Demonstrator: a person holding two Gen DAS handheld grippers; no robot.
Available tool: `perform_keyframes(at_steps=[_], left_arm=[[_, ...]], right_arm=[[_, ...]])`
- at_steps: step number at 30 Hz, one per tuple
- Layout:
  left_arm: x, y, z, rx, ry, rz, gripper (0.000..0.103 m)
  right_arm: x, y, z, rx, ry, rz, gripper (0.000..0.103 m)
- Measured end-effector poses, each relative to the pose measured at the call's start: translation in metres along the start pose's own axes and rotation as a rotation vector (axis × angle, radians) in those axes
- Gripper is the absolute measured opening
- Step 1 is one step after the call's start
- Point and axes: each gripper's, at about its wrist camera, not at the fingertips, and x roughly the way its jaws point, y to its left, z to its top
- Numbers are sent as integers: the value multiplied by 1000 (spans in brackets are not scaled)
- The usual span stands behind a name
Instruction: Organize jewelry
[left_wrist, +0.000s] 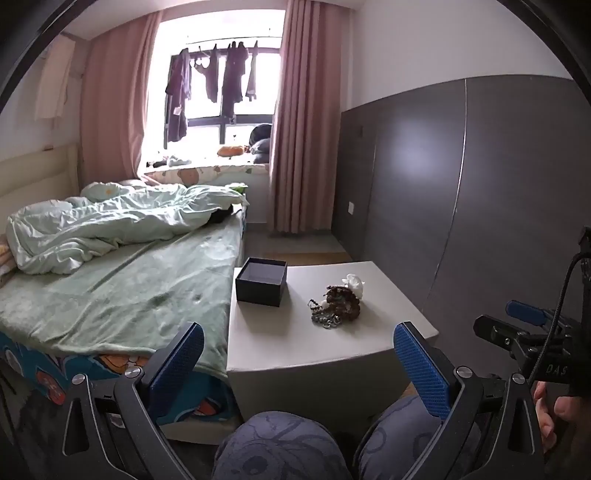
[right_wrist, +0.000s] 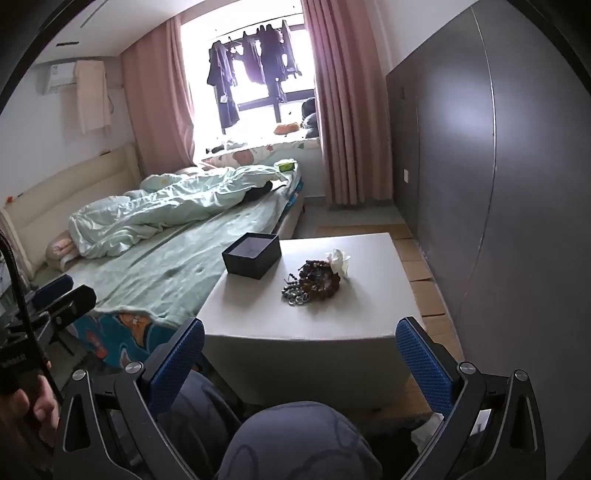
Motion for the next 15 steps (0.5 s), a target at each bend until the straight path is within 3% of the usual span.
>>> perform_keyframes(at_steps=[15], left_arm=[[2, -1, 0, -13, -1, -2, 103]], right_arm=[[-4, -2, 2, 3, -4, 4, 103]])
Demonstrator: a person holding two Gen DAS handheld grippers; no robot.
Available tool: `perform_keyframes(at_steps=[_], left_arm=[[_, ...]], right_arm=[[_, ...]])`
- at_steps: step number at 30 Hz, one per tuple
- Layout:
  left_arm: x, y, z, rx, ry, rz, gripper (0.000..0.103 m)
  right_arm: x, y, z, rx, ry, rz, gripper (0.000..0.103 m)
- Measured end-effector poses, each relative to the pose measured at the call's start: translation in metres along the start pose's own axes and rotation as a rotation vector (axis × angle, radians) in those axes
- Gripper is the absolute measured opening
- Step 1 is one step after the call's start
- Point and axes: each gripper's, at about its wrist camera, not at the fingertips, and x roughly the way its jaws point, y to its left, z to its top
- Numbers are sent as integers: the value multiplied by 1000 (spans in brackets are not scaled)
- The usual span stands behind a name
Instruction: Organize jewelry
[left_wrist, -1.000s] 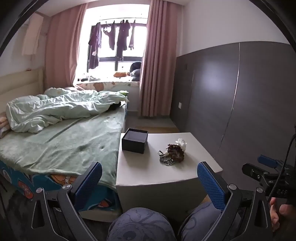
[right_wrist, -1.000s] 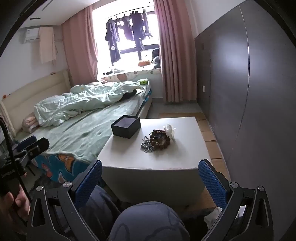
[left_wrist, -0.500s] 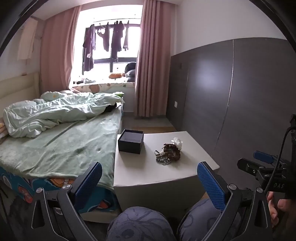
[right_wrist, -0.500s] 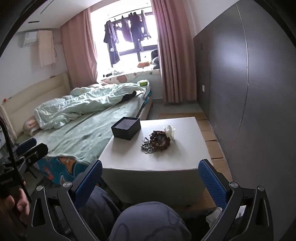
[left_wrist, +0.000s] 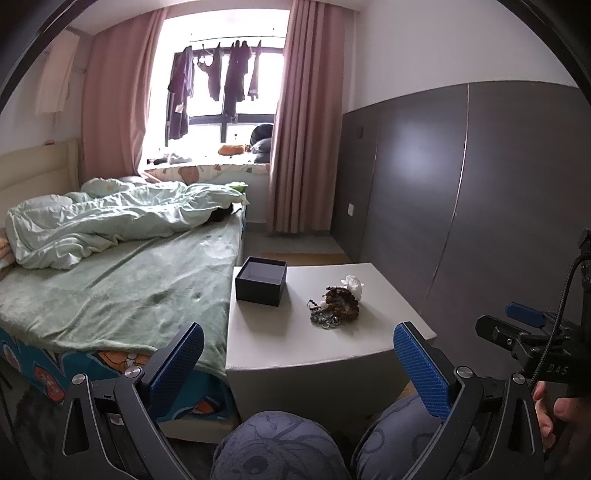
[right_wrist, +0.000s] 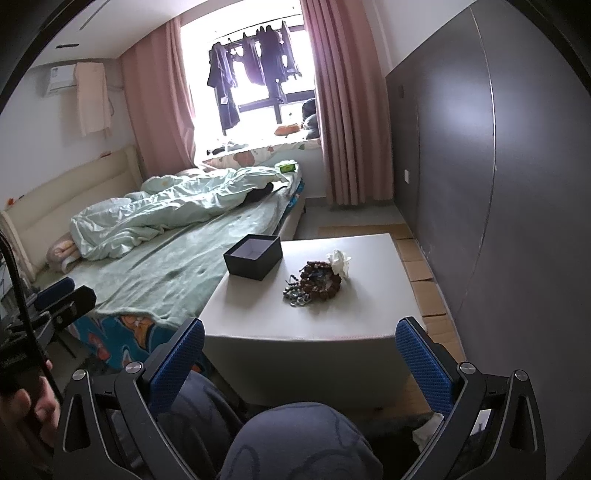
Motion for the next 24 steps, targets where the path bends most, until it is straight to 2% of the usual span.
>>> perform_keyframes(at_steps=[24], left_arm=[[-5, 3, -1, -11, -5, -18, 103]], right_arm=[[0, -1, 1, 6, 0, -1, 103]])
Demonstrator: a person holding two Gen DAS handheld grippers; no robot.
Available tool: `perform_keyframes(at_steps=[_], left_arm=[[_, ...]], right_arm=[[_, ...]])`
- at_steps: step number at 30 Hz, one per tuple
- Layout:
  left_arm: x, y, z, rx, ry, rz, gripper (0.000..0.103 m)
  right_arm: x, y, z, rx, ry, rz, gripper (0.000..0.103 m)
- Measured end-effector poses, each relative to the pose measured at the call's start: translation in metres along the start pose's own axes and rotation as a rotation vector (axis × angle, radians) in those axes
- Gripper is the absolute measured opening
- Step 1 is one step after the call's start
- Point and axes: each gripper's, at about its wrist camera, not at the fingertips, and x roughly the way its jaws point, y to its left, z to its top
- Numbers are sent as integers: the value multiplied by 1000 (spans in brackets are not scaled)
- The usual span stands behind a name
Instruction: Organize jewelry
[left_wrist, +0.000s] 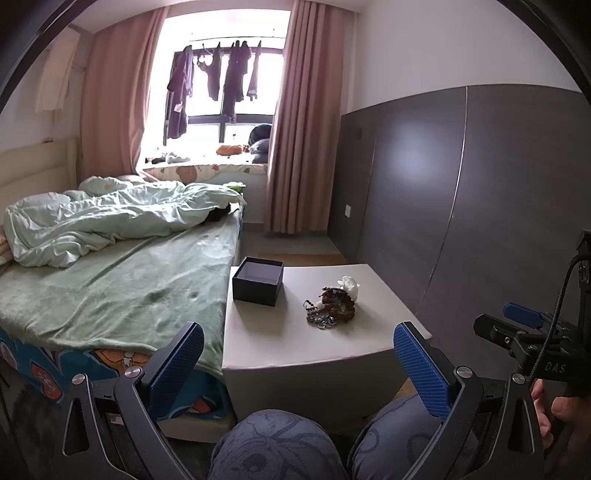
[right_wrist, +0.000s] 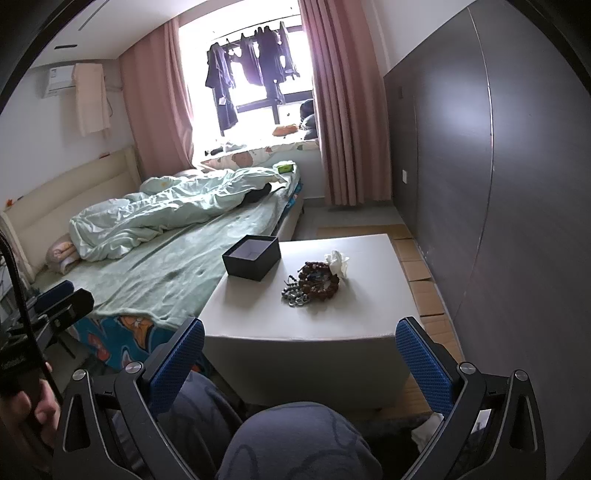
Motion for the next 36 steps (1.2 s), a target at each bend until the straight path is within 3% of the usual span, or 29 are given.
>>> perform_keyframes(at_steps=[25, 36], left_arm=[[1, -1, -1, -12, 6, -12, 103], [22, 10, 6, -22, 26, -22, 103]], right_arm=[[0, 2, -3, -11, 14, -10, 103], [15, -2, 1, 15, 26, -17, 103]])
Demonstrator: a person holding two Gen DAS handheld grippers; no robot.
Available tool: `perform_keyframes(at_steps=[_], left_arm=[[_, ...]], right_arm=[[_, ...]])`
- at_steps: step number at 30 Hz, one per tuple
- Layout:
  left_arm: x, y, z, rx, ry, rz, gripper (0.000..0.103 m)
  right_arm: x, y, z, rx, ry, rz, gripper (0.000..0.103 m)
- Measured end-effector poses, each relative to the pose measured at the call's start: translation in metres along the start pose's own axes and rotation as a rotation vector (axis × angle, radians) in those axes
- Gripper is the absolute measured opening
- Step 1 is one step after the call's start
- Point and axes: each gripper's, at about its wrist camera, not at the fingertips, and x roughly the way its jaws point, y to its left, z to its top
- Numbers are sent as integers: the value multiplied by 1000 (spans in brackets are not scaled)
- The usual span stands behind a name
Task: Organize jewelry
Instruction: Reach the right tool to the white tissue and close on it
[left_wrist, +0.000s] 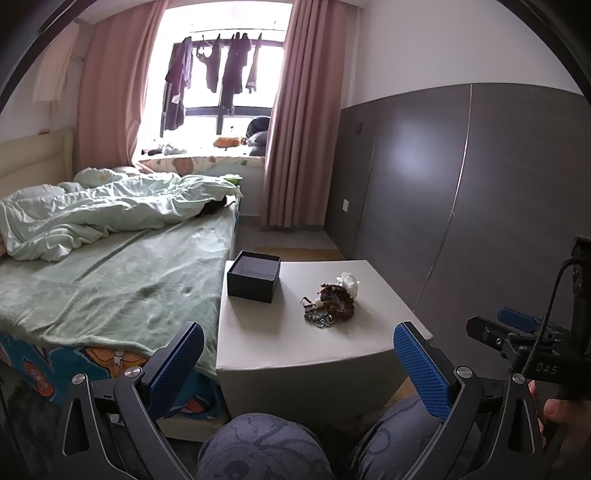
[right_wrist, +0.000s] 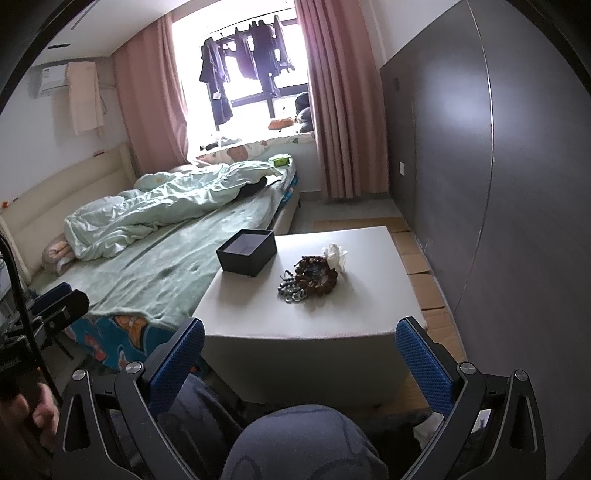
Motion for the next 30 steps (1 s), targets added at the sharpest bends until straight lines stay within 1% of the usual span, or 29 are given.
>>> perform_keyframes(at_steps=[4, 8, 10, 11, 12, 15, 17, 21, 23, 26, 30], left_arm=[[17, 4, 5, -5, 9, -6, 103], [44, 9, 11, -20, 41, -18, 103], [56, 13, 14, -28, 53, -27, 102], [64, 14, 15, -32, 61, -31, 101], [69, 15, 17, -34, 69, -35, 100], [92, 17, 23, -37, 96, -45, 97], [106, 17, 27, -39, 110, -45, 94], [140, 20, 34, -57, 159, -71, 85], [158, 20, 36, -64, 186, -79, 82], [182, 21, 38, -70, 218, -89, 80], [214, 20, 40, -69, 259, -100, 76]], right_arm=[[18, -9, 4, 32, 10, -2, 103], [41, -19, 9, 61, 41, -10, 103], [52, -24, 11, 72, 55, -6, 99], [58, -26, 13, 77, 63, -3, 95], [64, -28, 15, 83, 71, -1, 88], [85, -38, 21, 114, 103, 4, 78], [101, -45, 25, 142, 121, 16, 76], [129, -57, 33, 166, 149, 32, 69], [143, -63, 38, 186, 162, 41, 68], [165, -75, 45, 215, 178, 46, 68], [198, -86, 54, 244, 208, 79, 68]])
